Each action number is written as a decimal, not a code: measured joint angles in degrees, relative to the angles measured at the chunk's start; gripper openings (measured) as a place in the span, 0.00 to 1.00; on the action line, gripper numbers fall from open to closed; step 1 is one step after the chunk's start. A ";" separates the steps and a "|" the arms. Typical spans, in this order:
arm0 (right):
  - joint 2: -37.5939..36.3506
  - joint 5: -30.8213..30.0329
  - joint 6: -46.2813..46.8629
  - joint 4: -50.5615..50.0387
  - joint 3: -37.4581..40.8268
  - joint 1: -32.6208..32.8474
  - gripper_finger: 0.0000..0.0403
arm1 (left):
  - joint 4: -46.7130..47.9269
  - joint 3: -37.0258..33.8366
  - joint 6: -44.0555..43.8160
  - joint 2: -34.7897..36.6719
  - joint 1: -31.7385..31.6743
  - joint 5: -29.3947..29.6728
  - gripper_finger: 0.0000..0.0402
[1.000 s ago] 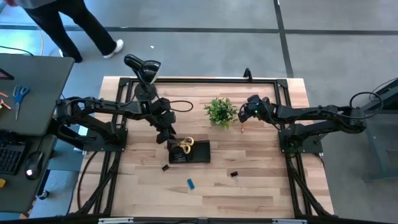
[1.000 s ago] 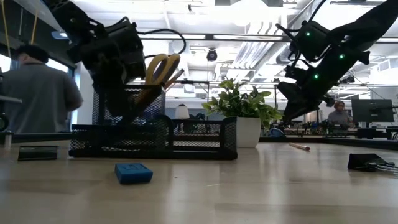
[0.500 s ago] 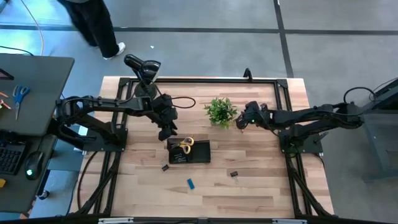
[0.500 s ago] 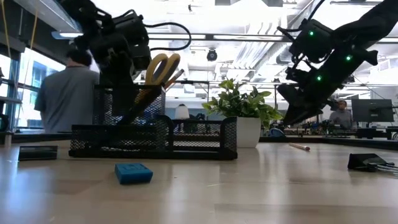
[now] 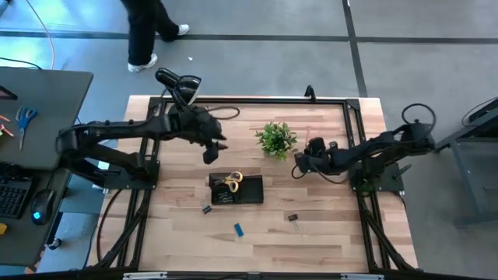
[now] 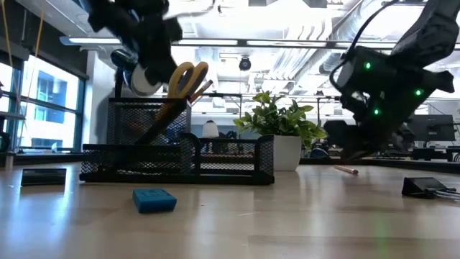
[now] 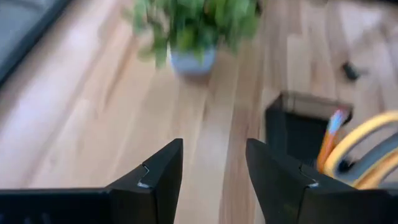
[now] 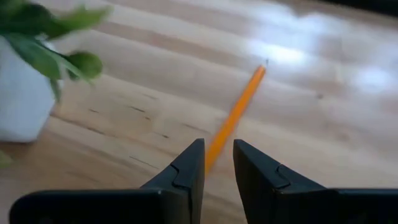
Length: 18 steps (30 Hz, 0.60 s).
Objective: Pick and place office supplies into organizer
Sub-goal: Put the orange pencil into the black desk organizer
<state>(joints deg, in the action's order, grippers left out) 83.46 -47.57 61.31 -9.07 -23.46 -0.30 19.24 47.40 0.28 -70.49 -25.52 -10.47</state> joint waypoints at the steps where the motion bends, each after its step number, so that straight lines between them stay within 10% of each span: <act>1: 0.96 0.00 1.34 0.03 0.00 0.13 0.20 | -0.04 0.84 0.59 0.65 0.00 0.02 0.41; 18: 4.24 5.43 7.50 4.91 -0.05 0.85 0.25 | -1.91 3.56 8.49 2.13 0.02 -1.06 0.41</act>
<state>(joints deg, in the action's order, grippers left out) 87.70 -42.14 68.82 -4.16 -23.51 0.55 17.32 50.96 8.78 -68.36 -25.50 -11.53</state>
